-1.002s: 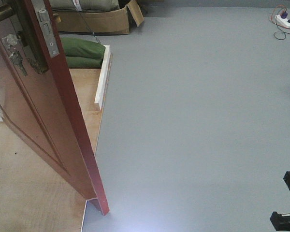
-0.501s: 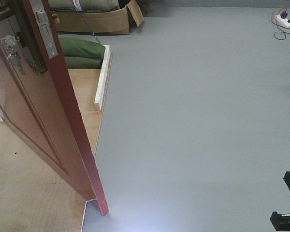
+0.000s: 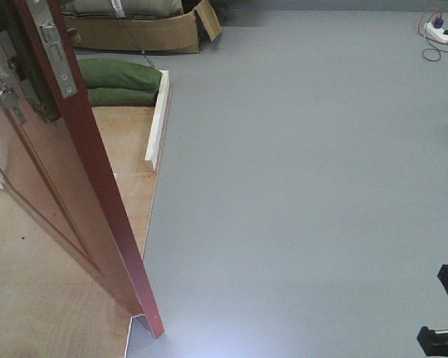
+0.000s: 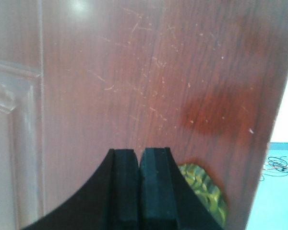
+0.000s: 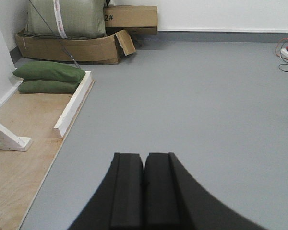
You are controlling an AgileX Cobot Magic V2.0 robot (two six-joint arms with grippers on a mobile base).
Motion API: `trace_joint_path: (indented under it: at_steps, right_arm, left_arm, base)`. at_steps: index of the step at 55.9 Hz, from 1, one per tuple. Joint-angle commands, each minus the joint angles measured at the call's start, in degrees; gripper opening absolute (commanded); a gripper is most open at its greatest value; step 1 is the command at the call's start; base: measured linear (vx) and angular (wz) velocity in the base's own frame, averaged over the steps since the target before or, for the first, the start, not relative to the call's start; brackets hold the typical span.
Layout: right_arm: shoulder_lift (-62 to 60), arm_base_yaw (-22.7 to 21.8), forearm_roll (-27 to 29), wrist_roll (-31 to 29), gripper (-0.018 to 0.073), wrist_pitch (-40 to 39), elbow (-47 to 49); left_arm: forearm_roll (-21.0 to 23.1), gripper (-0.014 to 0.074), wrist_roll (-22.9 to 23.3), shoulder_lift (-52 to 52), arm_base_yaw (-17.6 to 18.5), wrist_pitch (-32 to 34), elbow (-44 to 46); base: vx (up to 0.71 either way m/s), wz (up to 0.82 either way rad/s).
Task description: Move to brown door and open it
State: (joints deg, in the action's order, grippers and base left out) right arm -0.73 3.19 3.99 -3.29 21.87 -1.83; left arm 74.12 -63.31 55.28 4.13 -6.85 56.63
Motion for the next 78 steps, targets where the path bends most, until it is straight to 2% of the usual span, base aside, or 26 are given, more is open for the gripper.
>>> trace_joint_path:
  at_steps: [1, 78]
  right_arm:
    - [-0.32, -0.09, -0.19, -0.49, 0.0000, -4.42, -0.19]
    - [-0.32, -0.09, -0.19, -0.49, 0.0000, -4.76, -0.19]
  left_arm:
    - [0.44, -0.0004, 0.05, -0.64, 0.29, 0.81, 2.12]
    - [0.44, -0.0004, 0.05, -0.64, 0.29, 0.81, 2.12]
  base:
    - [0.04, -0.01]
    - [0.12, -0.01]
